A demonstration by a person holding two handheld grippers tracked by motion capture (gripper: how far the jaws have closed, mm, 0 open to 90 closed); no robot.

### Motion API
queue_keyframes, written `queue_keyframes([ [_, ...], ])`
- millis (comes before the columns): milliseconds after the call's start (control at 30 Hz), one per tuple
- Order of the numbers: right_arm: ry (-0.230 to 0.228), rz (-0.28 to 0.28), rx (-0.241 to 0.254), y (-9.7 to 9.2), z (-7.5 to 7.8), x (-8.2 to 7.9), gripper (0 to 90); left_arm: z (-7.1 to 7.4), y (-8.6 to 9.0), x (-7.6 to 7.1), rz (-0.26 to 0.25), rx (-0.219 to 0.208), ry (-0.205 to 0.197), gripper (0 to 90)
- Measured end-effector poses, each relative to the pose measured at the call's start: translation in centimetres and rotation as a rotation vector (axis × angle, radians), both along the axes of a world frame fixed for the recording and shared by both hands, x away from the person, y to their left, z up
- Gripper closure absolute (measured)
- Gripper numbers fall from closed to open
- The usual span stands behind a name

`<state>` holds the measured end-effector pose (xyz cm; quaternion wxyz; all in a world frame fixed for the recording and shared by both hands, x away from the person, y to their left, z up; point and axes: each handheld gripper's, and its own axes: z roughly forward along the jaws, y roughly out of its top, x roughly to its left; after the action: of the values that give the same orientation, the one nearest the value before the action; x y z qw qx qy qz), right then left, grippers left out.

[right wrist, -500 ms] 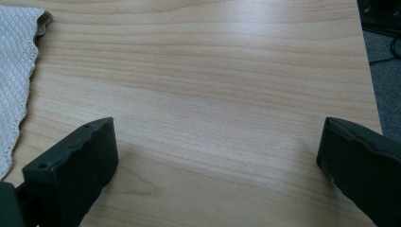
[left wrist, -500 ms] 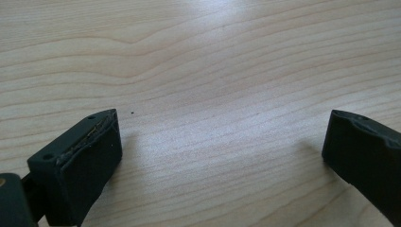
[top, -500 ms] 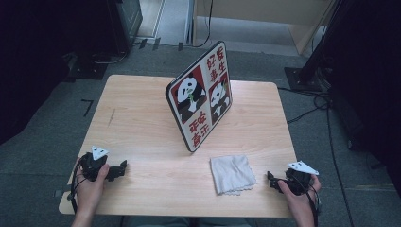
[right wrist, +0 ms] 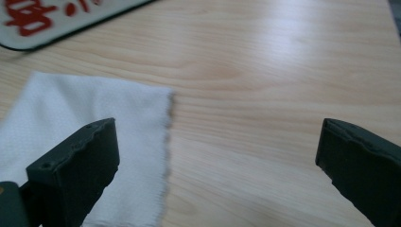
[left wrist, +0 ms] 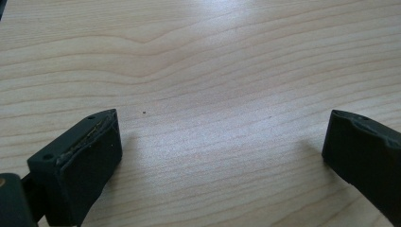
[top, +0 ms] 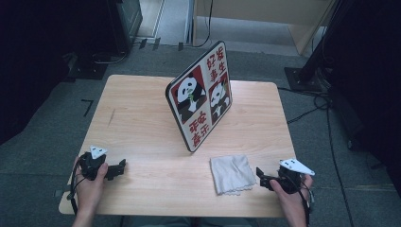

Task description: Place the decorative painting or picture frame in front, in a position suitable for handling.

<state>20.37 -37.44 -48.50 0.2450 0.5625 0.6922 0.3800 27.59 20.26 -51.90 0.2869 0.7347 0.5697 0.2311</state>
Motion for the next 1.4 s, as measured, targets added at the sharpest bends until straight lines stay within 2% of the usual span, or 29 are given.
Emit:
queue_keyframes([
  [67,-0.01,0.019,0.001,0.6,0.2,0.0,0.1,0.0,0.0,0.0,0.001,0.0,0.0,0.0],
  [133,-0.034,0.069,0.004,2.5,0.5,0.0,0.1,0.0,0.0,-0.1,0.002,0.0,0.002,0.0],
  [167,-0.034,0.069,0.004,2.5,0.5,0.0,0.1,0.0,0.0,-0.1,0.002,0.0,0.002,0.0],
  [200,-0.042,0.099,-0.008,3.7,0.6,0.1,0.1,0.0,-0.1,-0.1,0.002,0.0,0.002,0.0],
  [233,-0.042,0.099,-0.008,3.7,0.6,0.1,0.1,0.0,-0.1,-0.1,0.002,0.0,0.002,0.0],
  [267,-0.036,0.115,-0.011,4.9,0.5,0.3,0.1,0.0,-0.1,-0.1,0.002,-0.001,0.002,0.0],
  [367,-0.027,0.128,-0.004,5.9,0.3,0.6,0.9,0.0,-0.1,-0.1,0.002,-0.001,0.003,0.0],
  [400,-0.022,0.133,0.005,6.7,0.0,0.8,4.8,0.0,-0.1,-0.1,0.002,0.0,0.003,0.0],
  [467,-0.02,0.14,-0.001,7.4,-0.4,1.0,6.5,0.0,-0.1,-0.1,0.002,0.0,0.002,0.0],
  [533,-0.014,0.147,-0.002,7.7,-0.7,1.2,7.4,0.0,-0.1,-0.1,0.002,0.0,0.003,0.0],
  [567,0.004,0.161,-0.009,8.3,-1.3,1.5,8.3,0.0,-0.1,-0.1,0.003,-0.001,0.002,0.0],
  [700,0.031,0.162,-0.024,9.1,-2.3,1.9,11.9,0.0,-0.1,-0.1,0.002,0.0,0.003,0.0],
  [800,0.063,0.162,-0.057,9.5,-3.5,2.3,13.4,0.0,-0.1,-0.1,0.003,-0.001,0.002,0.0],
  [833,0.063,0.162,-0.057,9.5,-3.5,2.3,13.4,0.0,-0.1,-0.1,0.003,-0.001,0.002,0.0],
  [867,0.071,0.168,-0.081,9.7,-3.9,2.3,14.7,0.0,-0.1,-0.1,0.003,0.0,0.002,0.0],
  [1033,0.067,0.177,-0.074,9.8,-3.9,2.2,20.3,0.0,-0.1,-0.1,0.005,0.0,0.002,0.0],
  [1100,0.059,0.189,-0.072,9.7,-3.9,2.0,27.4,0.0,-0.1,-0.1,0.007,0.001,0.003,0.0],
  [1133,0.047,0.189,-0.069,9.7,-3.9,1.9,39.0,0.0,-0.1,-0.1,0.008,0.002,0.003,0.0],
  [1167,0.047,0.189,-0.069,9.7,-3.9,1.9,39.0,0.0,-0.2,-0.1,0.01,0.001,0.003,0.0],
  [1233,0.034,0.209,-0.057,9.7,-3.8,1.6,62.5,0.0,-0.2,0.0,0.01,0.001,0.002,0.0],
  [1300,0.031,0.237,-0.038,9.6,-3.8,1.6,81.3,0.0,-0.3,0.0,0.014,-0.003,0.0,0.0],
  [1400,0.04,0.238,-0.049,9.4,-3.6,1.6,82.7,0.0,-0.3,0.0,0.014,-0.003,0.0,0.0],
])
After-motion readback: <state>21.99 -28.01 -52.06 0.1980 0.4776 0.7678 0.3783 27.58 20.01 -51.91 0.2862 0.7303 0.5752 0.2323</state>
